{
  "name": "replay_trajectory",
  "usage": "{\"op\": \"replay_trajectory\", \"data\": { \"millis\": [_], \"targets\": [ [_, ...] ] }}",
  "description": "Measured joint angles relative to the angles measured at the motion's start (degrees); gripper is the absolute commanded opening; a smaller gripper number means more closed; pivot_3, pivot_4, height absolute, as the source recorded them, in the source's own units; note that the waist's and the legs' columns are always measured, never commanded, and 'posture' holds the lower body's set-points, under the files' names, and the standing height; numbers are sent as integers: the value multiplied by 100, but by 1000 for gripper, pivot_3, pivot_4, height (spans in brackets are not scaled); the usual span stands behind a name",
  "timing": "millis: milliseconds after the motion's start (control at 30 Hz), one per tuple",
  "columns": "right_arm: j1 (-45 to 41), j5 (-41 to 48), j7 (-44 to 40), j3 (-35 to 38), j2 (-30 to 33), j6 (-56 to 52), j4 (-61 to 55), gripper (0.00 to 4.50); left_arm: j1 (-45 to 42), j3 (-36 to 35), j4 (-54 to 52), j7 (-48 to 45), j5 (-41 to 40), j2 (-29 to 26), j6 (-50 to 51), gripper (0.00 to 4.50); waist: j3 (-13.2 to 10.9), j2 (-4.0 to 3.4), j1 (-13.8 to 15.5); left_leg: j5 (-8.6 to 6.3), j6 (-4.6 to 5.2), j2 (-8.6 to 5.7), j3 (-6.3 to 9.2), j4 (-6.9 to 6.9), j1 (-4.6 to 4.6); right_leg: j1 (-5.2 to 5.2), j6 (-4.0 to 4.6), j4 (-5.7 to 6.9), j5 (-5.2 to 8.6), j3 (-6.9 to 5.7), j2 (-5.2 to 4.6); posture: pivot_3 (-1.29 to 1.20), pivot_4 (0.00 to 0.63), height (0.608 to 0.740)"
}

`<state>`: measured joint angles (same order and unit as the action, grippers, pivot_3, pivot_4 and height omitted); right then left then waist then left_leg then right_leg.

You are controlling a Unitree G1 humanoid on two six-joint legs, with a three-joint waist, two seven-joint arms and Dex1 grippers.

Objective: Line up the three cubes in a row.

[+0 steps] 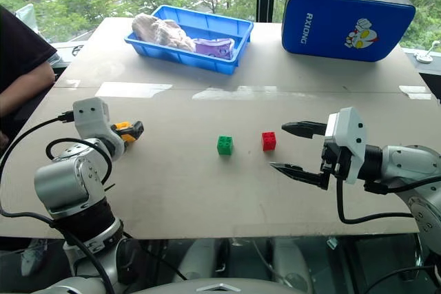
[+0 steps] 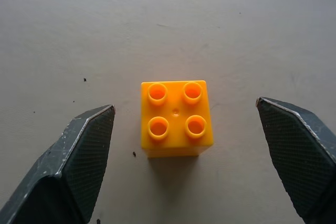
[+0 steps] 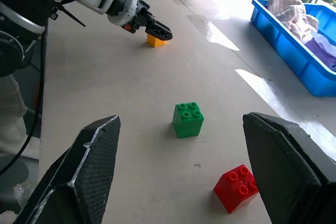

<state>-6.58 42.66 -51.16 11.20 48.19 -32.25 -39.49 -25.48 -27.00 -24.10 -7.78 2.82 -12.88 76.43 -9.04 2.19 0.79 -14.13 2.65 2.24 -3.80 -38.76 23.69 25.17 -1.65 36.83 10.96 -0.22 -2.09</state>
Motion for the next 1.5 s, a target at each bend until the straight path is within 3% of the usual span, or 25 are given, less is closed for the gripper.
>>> {"op": "replay_trajectory", "data": {
  "millis": [67,233,267,433,667,767,867,967,1133,1300,1500],
  "targets": [
    [4,-5,-5,2,11,10,0,3813,66,5,96,67,-39,33,-193,3723,0,0,-4,0,0,1,-1,0,0,0,0,0,0,1,0,0,150,740],
    [33,-34,-3,8,47,12,-1,3813,242,8,360,168,-147,76,-726,1373,0,0,-2,0,0,1,0,0,1,0,0,0,0,0,-1,0,150,740],
    [46,-40,-3,8,66,12,-1,3813,265,17,376,173,-179,65,-802,1300,0,0,0,0,0,1,0,0,0,0,0,0,0,0,-2,0,150,740],
    [95,-52,18,87,94,12,-9,3813,540,175,487,-587,-690,-417,-1325,1302,0,0,-2,0,0,2,0,0,0,1,17,0,10,-2,-3,0,150,740],
    [128,-138,49,67,85,56,-38,3813,986,1259,1094,-4321,-2032,-2523,-3173,1302,-2,-7,-7,-1,-1,6,-8,4,-1,7,21,-4,13,-5,-9,0,150,740],
    [148,-259,59,28,66,148,-77,3813,501,1691,2140,-5777,-2265,-3264,-3728,1302,-4,-9,12,0,0,6,-5,4,8,15,18,-5,15,-13,-7,0,150,740],
    [228,-351,72,-2,65,200,-168,3813,-215,2463,3315,-7255,-1965,-3942,-5097,1302,-3,-12,13,-1,0,3,-14,6,8,15,20,-8,14,-8,-13,0,150,740],
    [285,-390,160,-16,46,233,-256,3813,-858,3086,4347,-8062,-1558,-3966,-6238,1302,-3,-11,15,-5,8,-1,-24,5,14,16,19,-13,13,-4,-14,0,150,740],
    [356,-394,396,-24,-13,216,-502,3813,-1766,3816,5696,-8420,-1148,-3660,-7580,1302,-4,-9,8,-5,9,-4,-34,4,21,17,17,-15,13,-4,-9,0,150,740],
    [536,-379,563,-16,-11,112,-680,3813,-2100,4337,6391,-8447,-1095,-3558,-8358,1302,-4,-9,-10,-5,9,-2,-31,4,16,19,16,-11,14,4,0,0,150,740],
    [659,-363,658,33,20,95,-736,3813,-2171,4480,6822,-8449,-1092,-3508,-8783,1302,-4,-9,-1,-5,9,0,-31,4,16,20,15,-9,14,7,2,0,150,740]
  ]
}}
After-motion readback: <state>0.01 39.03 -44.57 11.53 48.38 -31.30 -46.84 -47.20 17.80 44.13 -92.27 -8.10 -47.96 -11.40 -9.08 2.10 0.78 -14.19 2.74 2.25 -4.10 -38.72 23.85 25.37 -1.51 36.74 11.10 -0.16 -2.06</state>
